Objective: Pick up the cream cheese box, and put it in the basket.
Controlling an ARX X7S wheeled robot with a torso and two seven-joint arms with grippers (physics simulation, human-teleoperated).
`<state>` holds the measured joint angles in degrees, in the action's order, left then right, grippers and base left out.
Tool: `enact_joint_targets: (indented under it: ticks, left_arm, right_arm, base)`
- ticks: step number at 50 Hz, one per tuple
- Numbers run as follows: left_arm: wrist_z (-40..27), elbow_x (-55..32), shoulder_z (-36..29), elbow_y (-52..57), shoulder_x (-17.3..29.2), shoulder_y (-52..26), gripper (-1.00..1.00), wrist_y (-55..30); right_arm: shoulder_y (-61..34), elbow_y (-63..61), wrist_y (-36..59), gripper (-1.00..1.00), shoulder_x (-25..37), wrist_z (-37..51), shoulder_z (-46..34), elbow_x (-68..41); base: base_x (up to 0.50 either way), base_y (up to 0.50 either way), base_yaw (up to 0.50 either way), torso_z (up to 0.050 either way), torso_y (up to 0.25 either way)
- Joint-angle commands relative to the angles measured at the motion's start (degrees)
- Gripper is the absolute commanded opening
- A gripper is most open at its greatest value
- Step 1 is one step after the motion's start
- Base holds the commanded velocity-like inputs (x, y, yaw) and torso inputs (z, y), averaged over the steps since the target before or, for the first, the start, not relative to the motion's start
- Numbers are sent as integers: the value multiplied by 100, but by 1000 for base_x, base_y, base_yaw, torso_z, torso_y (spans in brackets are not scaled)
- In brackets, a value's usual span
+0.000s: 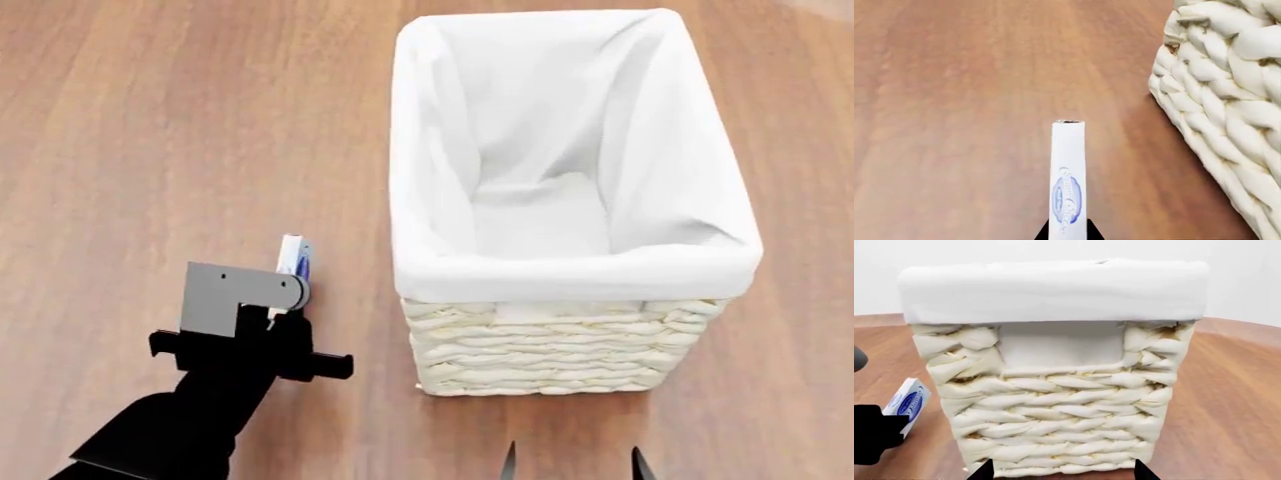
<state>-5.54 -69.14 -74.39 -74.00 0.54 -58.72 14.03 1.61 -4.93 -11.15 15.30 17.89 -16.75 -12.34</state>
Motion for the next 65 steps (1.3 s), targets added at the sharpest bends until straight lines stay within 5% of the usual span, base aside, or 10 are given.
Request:
enact_joint_targets:
  ticks: [1, 14, 26, 41, 65]
  left_arm:
    - [67, -317, -53, -97, -45, 101, -100, 164]
    - [40, 570, 793, -70, 106, -116, -100, 87]
    - [-1592, 876, 292, 2931, 1599, -246, -100, -947]
    - [-2308, 614, 17, 5453, 2735, -1473, -100, -2691]
    - [-2352, 455, -242, 6269, 2689, -3268, -100, -4475]
  right_arm:
    - [2, -11, 28, 100, -58, -73, 61, 24]
    - [-8, 26, 3, 100, -50, -46, 23, 27]
    - [-20, -14, 43, 100, -23, -18, 15, -26]
    - [-15, -37, 38, 100, 8, 4, -23, -38]
    - [8, -26, -12, 100, 40, 26, -105, -32]
  base:
    - [0, 0, 0, 0, 0]
    - [0, 0, 0, 0, 0]
    - [0, 0, 0, 0, 0]
    - [0, 0, 0, 0, 0]
    - [0, 0, 0, 0, 0]
